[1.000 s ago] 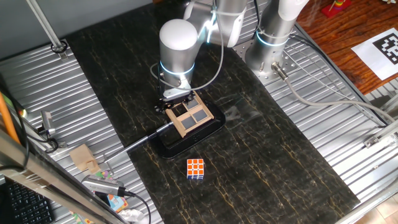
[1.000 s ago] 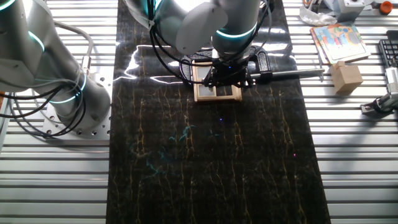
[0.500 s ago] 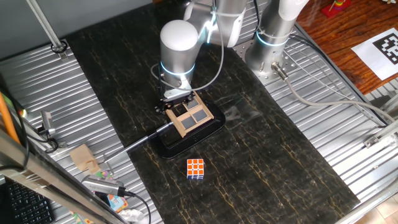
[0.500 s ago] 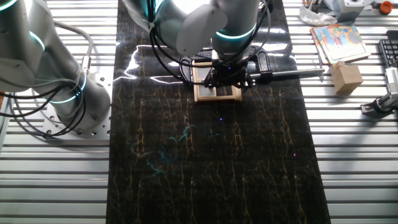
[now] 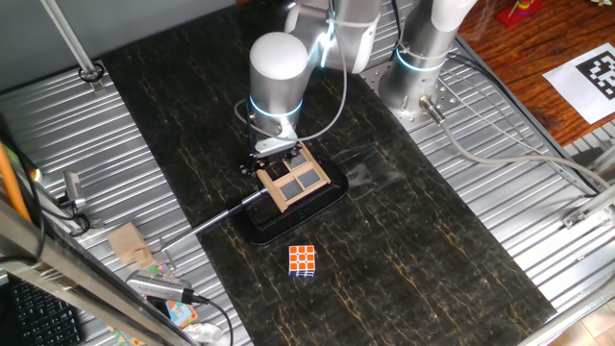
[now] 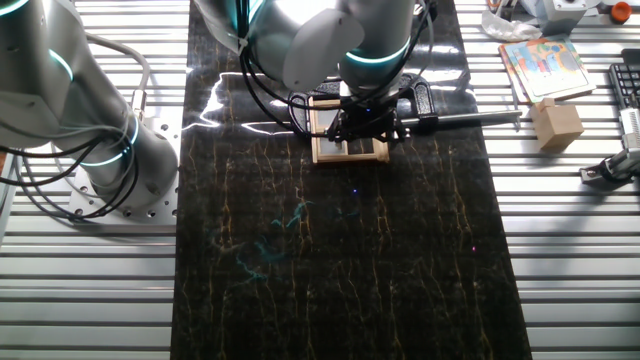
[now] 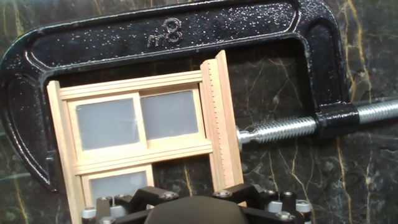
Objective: Close a sliding window
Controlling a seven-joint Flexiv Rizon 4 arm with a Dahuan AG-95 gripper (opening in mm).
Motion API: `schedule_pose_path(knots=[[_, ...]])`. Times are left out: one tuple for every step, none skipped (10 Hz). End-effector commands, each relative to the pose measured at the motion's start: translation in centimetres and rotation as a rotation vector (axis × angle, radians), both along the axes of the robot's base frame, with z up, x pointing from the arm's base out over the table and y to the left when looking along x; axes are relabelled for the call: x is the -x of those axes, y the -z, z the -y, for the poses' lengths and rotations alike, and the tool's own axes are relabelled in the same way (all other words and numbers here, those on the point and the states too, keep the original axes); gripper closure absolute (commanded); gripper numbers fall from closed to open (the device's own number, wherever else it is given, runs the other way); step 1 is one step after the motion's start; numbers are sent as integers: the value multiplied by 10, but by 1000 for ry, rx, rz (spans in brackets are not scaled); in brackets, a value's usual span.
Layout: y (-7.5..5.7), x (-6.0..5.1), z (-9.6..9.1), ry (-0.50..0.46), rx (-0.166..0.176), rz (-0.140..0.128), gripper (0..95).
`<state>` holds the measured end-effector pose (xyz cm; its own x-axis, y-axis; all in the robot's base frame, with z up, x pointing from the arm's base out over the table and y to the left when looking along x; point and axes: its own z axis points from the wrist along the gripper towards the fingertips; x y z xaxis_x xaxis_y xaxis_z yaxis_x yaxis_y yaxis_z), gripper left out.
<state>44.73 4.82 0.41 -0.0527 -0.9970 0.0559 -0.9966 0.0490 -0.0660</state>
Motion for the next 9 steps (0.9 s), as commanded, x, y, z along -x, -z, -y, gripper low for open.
schedule_pose_path(knots=[[1,0,0,0,2,8,0],[1,0,0,1,2,10,0],[1,0,0,4,3,10,0],[1,-1,0,8,4,10,0],[1,-1,0,10,5,10,0],[1,-1,0,12,5,10,0],[0,-2,0,14,5,11,190],[0,-2,0,16,6,10,190],[-1,-3,-1,17,7,9,190]])
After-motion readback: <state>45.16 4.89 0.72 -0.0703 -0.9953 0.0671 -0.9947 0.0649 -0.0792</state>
